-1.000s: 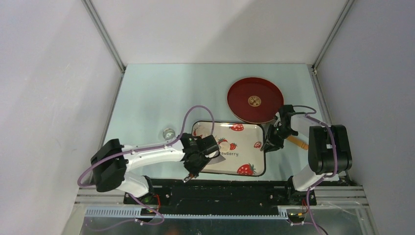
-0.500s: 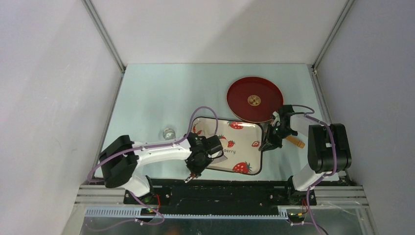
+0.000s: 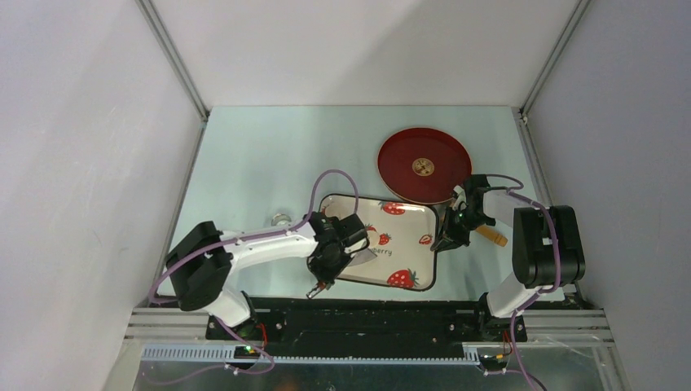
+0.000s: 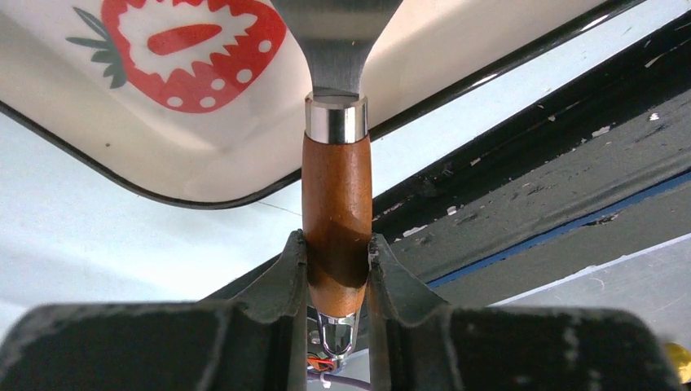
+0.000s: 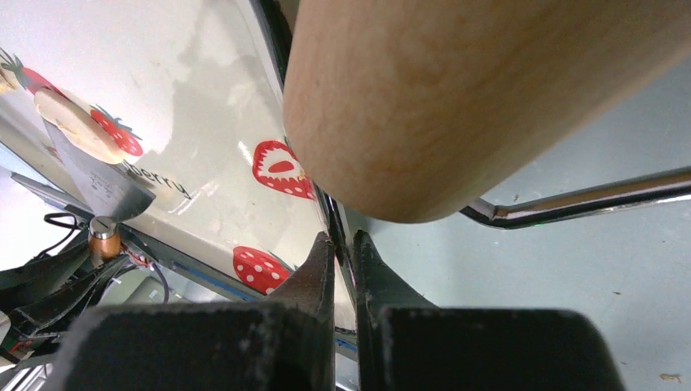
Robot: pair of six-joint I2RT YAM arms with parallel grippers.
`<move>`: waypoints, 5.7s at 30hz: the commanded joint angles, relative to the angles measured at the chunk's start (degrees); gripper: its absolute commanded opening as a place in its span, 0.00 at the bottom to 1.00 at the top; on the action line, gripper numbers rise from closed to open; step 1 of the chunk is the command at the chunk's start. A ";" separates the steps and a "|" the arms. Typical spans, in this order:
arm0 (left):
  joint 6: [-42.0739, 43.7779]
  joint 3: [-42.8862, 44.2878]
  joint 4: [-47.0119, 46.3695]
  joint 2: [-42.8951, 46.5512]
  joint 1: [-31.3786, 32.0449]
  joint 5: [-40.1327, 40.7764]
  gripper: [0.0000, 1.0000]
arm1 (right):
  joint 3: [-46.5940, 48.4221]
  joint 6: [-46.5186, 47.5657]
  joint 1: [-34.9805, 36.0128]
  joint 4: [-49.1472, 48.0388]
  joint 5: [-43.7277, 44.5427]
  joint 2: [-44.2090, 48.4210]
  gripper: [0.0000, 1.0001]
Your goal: Roll out the dumpling wrappers from the dough
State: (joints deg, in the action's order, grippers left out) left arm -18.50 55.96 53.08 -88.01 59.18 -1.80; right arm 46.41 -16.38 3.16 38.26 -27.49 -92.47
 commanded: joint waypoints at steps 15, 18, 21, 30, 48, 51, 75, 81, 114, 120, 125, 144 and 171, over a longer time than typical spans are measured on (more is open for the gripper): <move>2.96 9.17 0.53 -6.95 -0.85 0.74 0.00 | -0.03 -1.48 0.69 0.02 1.74 -0.88 0.00; 3.09 10.64 0.53 -7.89 -1.14 0.31 0.00 | -0.01 -1.48 0.86 0.06 1.66 -0.87 0.00; 2.98 11.66 0.51 -8.65 -1.20 0.08 0.00 | -0.03 -1.53 1.22 0.14 1.93 -1.01 0.00; 1.46 14.48 0.36 -11.12 -1.87 0.21 0.00 | -0.02 -1.67 2.06 0.48 2.94 -1.03 0.00; -0.26 9.93 -0.67 -7.91 -3.20 -0.51 0.00 | -0.01 -1.76 2.44 0.63 3.40 -0.74 0.00; -0.89 6.03 0.57 -5.16 -3.15 -0.09 0.00 | -0.06 -1.78 2.45 0.59 3.28 -0.86 0.00; 2.24 7.69 3.01 -9.30 -3.10 -0.81 0.00 | -0.04 -1.58 2.27 0.51 2.25 -0.60 0.00; 2.96 9.93 3.16 -11.68 -3.19 -0.94 0.00 | -0.03 -1.54 2.14 0.43 1.95 -0.61 0.00; 4.30 19.70 3.07 -17.79 -5.03 3.39 0.00 | -0.03 -1.15 0.92 -0.91 -1.41 6.26 0.45; 3.56 19.50 1.28 -14.18 -5.01 7.54 0.00 | 1.88 -1.69 1.09 -0.63 -3.06 10.88 0.69; 3.32 19.66 -0.31 -11.77 -5.08 9.51 0.00 | 4.37 -1.53 1.28 0.61 -2.12 12.72 0.78; 2.59 22.21 -1.30 -6.92 -7.40 9.26 0.00 | 20.77 -0.76 2.58 3.86 3.16 2.36 0.79; 2.15 20.25 -1.22 3.71 -17.64 6.65 0.00 | 64.47 1.63 18.82 18.79 9.10 -38.19 0.53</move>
State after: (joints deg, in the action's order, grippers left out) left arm -16.05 74.52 53.41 -86.35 42.17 5.58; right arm 115.66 -15.20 21.82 57.36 -16.08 -135.11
